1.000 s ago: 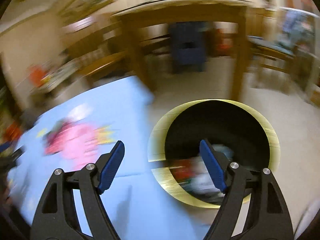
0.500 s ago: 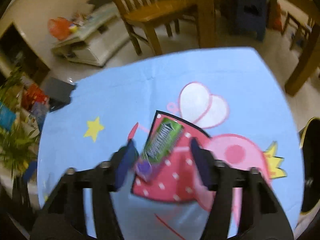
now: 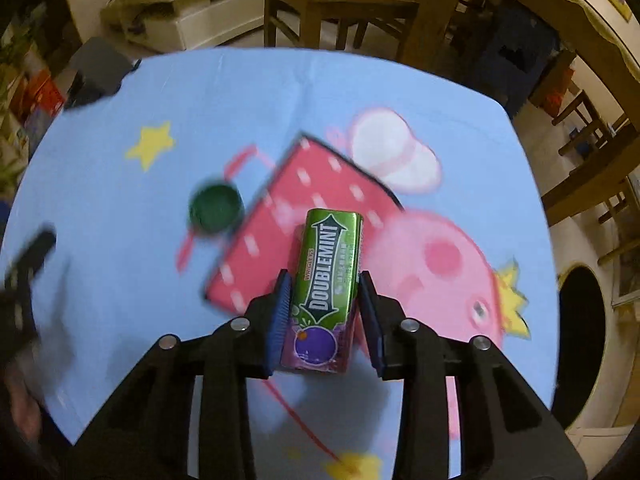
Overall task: Collect trash
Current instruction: 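Grasp the green Doublemint gum pack with the right tool while the left tool grasps the green bottle cap, then carry the gum pack and bottle cap over the bin and open both tools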
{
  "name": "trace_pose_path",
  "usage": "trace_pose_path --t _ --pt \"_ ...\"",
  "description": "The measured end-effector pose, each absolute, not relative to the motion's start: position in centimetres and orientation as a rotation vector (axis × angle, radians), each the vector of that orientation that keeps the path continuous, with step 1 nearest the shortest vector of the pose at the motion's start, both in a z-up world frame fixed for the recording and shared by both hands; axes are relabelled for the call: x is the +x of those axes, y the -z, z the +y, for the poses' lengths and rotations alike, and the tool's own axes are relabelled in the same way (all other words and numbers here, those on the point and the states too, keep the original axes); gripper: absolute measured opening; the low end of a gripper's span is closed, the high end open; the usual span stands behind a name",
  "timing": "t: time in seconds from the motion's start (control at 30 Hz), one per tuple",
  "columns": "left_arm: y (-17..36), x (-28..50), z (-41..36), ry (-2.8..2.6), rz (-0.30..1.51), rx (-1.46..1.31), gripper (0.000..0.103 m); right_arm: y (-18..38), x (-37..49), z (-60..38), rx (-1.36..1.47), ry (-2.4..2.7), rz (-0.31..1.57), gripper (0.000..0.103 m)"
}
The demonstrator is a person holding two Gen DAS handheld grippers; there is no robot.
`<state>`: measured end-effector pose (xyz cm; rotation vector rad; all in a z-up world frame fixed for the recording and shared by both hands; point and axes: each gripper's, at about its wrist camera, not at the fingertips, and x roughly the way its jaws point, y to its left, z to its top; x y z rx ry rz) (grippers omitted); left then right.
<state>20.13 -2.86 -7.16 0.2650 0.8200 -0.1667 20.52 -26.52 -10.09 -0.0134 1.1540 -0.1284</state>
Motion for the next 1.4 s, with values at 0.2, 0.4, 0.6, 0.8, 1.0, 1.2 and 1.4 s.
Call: trace_pose_path --t 0.2,0.4,0.6,0.8,1.0,1.2,1.4 --pt "7.1 19.8 -6.9 0.33 0.83 0.3 0.096 10.0 11.7 -31.5 0.114 0.106 1.125 0.031" --pt "7.2 22.0 -14.4 0.417 0.82 0.367 0.088 9.7 4.4 -32.9 0.134 0.13 1.096 0.031" --pt "9.7 23.9 -17.0 0.46 0.93 0.308 0.011 9.7 2.6 -33.4 0.131 0.122 1.061 0.031" --pt "10.0 19.5 -13.3 0.493 0.921 0.29 0.011 9.9 3.6 -33.0 0.126 0.106 1.034 0.031" --pt "10.0 15.9 -7.7 0.536 0.964 0.147 0.011 10.0 2.9 -33.0 0.123 0.105 0.998 0.031" --pt "6.6 13.8 -5.2 0.533 0.869 0.06 0.011 9.8 2.6 -33.4 0.151 0.098 0.99 0.031" --pt "4.7 11.9 -8.1 0.534 0.811 0.149 0.011 9.4 1.7 -33.8 0.208 0.081 0.972 0.031"
